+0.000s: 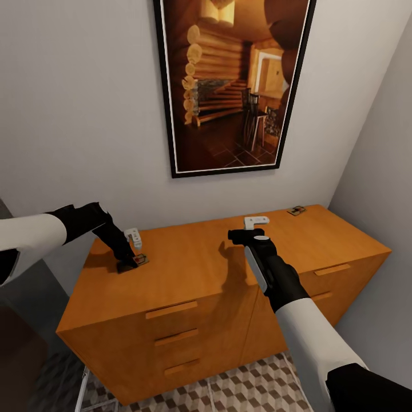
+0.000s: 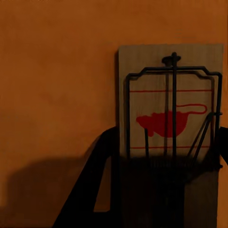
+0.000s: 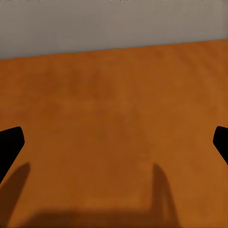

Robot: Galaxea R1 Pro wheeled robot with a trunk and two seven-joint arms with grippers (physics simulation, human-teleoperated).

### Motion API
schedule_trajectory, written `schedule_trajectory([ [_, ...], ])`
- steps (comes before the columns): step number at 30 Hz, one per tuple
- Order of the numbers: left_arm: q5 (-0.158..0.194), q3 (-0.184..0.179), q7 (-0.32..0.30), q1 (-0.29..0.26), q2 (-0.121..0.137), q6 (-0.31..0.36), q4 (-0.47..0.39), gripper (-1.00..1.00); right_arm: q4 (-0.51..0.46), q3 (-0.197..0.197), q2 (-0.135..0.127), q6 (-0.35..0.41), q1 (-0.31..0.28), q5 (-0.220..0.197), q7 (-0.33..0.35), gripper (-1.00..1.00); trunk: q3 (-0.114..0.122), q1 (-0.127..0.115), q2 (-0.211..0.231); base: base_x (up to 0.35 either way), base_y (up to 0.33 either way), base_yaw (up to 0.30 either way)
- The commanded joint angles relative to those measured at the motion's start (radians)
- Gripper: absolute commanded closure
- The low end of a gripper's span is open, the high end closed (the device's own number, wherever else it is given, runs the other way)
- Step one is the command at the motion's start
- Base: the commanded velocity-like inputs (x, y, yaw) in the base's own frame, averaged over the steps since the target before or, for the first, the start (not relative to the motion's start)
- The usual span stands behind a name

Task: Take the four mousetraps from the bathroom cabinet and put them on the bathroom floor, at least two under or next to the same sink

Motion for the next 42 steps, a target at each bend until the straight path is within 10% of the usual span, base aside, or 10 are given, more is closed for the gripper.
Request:
schedule_trajectory([
  [1,0.011,-0.007,-0.001,0.005,0.000,0.009,-0.003,1.00,0.000,0.003,0.000,0.004,-0.001,-0.006,-0.008,-1.00,-0.001,0.000,0.000,0.000,0.000,0.000],
  [8,0.010,0.007,-0.004,0.006,-0.003,0.009,-0.002,1.00,0.000,0.002,0.000,0.004,-0.001,-0.006,-0.008,-1.00,-0.001,0.000,0.000,0.000,0.000,0.000],
  [16,0.005,0.154,-0.023,-0.023,-0.021,0.025,-0.004,1.00,0.000,0.003,0.000,0.004,-0.001,-0.006,-0.008,-1.00,-0.001,0.000,0.000,0.000,0.000,0.000],
  [42,0.007,0.172,-0.090,-0.111,-0.035,0.145,-0.016,1.00,-0.003,0.002,-0.002,0.008,-0.001,-0.008,-0.007,-1.00,-0.001,0.000,0.000,0.000,0.000,0.000],
])
